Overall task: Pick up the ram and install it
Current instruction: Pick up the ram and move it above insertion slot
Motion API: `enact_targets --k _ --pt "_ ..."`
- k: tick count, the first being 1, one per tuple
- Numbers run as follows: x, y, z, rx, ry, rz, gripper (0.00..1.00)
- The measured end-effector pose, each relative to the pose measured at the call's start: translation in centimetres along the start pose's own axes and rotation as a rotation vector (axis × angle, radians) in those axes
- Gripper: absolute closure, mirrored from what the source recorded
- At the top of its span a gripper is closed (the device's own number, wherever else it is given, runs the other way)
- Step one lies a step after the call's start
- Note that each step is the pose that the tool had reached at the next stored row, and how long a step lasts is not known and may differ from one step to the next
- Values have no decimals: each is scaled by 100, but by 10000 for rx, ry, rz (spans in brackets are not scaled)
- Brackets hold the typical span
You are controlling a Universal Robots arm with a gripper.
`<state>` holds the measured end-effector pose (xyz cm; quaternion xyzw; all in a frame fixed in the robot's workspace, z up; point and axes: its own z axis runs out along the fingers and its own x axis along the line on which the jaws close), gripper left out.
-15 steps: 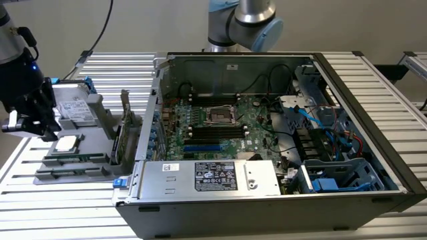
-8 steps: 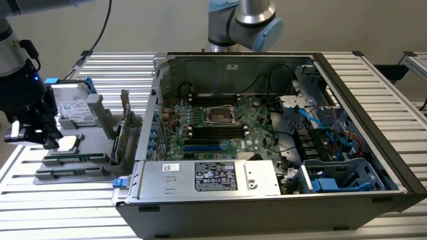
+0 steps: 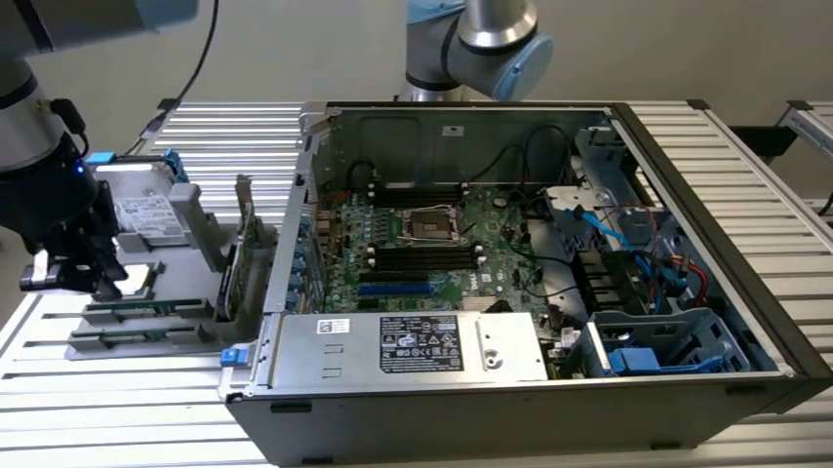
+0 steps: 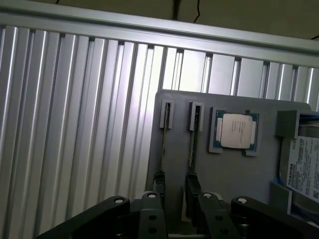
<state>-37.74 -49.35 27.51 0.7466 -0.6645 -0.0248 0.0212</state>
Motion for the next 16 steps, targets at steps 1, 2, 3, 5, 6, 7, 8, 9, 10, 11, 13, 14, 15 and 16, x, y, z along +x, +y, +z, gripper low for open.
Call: enact_targets --k 1,2,3,5,6,7,8,9,10,11,13,14,15,16 --pt "0 -4 19 1 -1 0 69" --pt "1 -7 37 0 0 0 69" --pt "1 -10 55 0 0 0 69" --pt "2 -16 91 1 0 -1 69" --pt "3 -19 109 1 0 0 69" --pt "3 -22 128 1 0 0 69" --pt "3 -24 146 1 0 0 69" --pt "4 -25 163 1 0 0 69" --pt "5 -27 181 0 0 0 69" --pt "6 -30 199 0 0 0 69" --pt "8 -34 235 0 1 0 69" --pt "10 -37 253 0 0 0 69" --pt "12 -39 272 1 0 -1 69" --pt "16 -44 290 0 1 -2 69"
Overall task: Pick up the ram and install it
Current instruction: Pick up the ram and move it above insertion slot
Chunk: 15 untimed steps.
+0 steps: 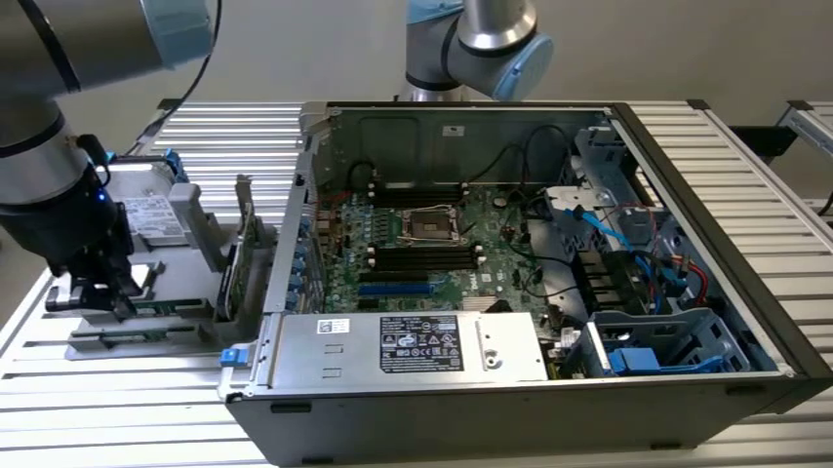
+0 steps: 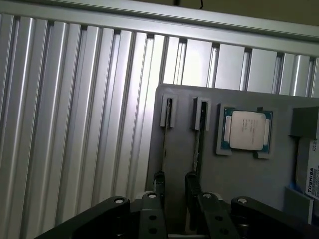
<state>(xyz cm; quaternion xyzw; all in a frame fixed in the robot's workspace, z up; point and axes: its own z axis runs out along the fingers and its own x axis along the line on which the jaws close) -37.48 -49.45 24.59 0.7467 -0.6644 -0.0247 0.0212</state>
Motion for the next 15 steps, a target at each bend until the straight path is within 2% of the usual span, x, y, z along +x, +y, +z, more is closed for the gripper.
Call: enact_targets --k 15 --pt "82 -51 270 0 0 2 69"
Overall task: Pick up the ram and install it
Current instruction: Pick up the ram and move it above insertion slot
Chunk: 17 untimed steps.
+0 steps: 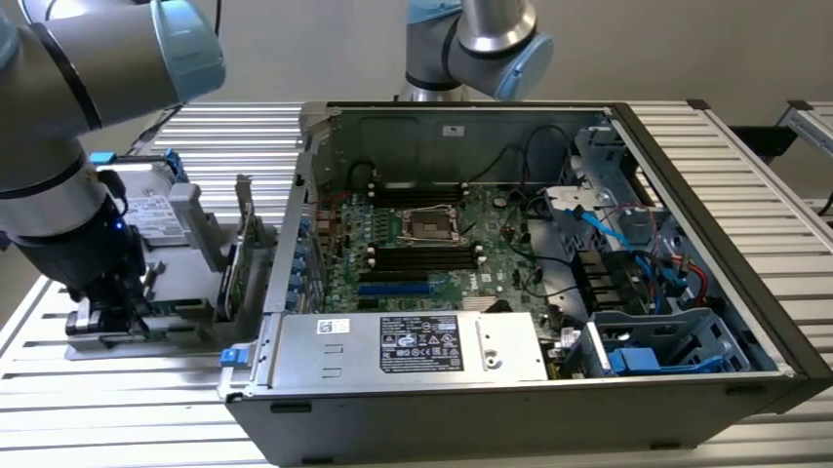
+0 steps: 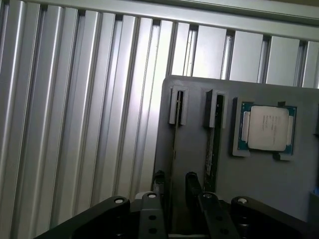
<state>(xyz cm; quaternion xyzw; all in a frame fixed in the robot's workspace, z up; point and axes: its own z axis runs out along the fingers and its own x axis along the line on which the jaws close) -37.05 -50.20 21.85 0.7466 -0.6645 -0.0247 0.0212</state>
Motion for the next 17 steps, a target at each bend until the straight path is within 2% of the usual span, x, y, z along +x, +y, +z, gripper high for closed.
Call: enact_targets --k 12,17 --pt "14 -13 217 0 0 -1 69" --pt "14 -14 227 -3 0 -1 69"
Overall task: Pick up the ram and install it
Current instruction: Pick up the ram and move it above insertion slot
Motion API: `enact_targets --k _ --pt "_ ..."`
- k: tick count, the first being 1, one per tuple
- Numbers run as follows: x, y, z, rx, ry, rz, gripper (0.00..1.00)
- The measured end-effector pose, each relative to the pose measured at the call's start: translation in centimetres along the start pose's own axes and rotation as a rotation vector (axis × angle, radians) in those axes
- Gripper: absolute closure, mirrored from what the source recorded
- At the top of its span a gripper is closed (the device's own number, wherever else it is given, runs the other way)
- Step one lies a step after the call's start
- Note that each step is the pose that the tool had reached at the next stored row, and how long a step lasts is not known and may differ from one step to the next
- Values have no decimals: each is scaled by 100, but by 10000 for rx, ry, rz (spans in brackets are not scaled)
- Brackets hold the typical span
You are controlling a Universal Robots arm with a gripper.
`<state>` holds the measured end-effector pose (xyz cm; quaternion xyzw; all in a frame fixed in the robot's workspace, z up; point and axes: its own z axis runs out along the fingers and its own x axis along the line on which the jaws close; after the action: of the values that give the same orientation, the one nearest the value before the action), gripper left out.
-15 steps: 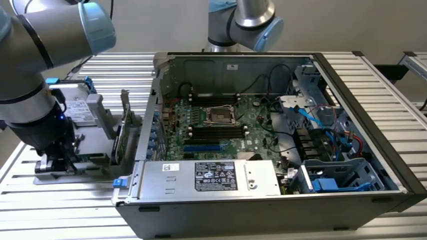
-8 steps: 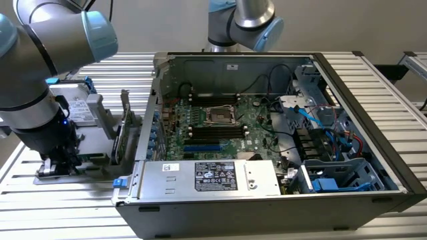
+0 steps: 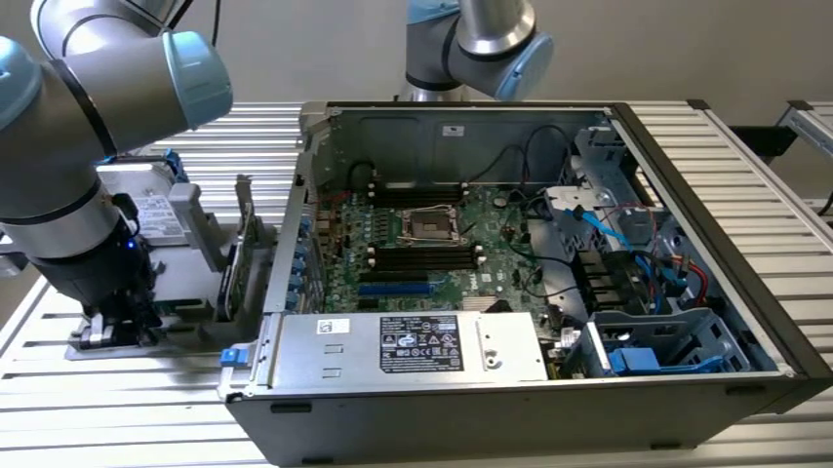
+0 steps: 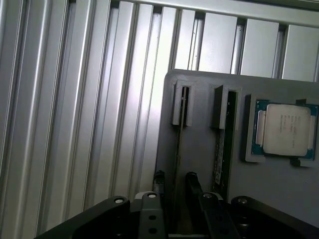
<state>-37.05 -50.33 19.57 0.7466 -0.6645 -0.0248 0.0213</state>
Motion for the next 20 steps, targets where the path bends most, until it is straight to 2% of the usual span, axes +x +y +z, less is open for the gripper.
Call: enact_targets --k 9,10,11,12,13,14,20 --pt "0 -1 19 0 5 1 69" --pt "0 -1 18 0 6 0 71" --pt "0 -1 18 0 7 1 78" --pt "0 -1 19 -1 7 1 78" --pt "0 -1 19 0 8 2 84" --pt "0 -1 19 0 9 2 86" --pt "0 -1 19 -1 10 1 87"
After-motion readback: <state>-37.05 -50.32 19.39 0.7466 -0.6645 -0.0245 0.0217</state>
